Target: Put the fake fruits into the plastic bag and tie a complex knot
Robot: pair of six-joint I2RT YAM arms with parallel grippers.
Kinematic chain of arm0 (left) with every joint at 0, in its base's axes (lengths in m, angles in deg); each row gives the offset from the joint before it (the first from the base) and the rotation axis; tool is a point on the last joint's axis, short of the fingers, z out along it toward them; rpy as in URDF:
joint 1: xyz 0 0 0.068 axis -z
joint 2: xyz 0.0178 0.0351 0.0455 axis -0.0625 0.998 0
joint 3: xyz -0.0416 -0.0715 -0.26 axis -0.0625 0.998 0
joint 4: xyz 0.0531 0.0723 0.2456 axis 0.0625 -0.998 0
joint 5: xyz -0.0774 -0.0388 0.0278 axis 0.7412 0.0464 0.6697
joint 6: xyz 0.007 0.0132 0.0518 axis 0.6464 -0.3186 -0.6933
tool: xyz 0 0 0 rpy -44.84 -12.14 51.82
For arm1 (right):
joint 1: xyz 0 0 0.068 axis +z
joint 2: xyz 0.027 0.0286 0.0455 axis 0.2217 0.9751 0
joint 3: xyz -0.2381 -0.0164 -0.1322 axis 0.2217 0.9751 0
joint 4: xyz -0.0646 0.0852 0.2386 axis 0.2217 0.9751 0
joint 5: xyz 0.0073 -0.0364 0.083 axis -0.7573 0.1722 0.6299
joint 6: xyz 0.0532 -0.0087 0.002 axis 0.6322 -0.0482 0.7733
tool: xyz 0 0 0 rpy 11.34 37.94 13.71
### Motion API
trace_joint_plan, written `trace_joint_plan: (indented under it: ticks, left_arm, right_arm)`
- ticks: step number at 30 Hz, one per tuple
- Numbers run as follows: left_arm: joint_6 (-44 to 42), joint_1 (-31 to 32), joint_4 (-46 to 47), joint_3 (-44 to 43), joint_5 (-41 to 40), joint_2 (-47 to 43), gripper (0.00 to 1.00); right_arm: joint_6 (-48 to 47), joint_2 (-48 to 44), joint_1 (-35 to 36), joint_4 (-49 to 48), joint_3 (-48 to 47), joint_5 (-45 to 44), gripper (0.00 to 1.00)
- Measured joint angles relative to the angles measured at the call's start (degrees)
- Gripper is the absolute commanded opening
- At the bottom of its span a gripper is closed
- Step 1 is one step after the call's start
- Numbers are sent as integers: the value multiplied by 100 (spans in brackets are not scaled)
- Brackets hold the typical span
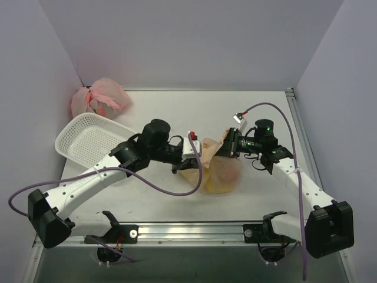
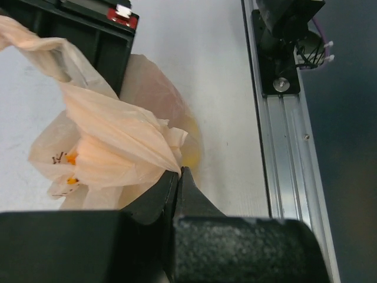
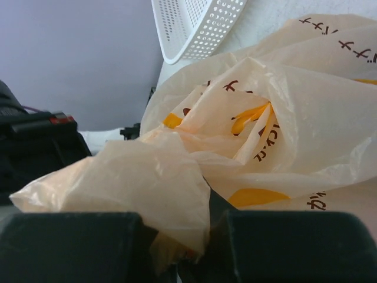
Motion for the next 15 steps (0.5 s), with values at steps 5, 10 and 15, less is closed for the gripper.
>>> trace_joint_plan:
  ticks: [5,10,15]
  left_arm:
    - [155,365,319,92,-619,614,0]
    - [549,511,1161,203,-1368,1517,0]
    - [916,540,1735,278,-2177,1799,0]
  right_arm:
    - [1351,17,-11,-570,234,-444,0]
    - [2485,17,-55,-1040,675,-863,0]
    - [2771,7,-197,-1049,802,-1069,0]
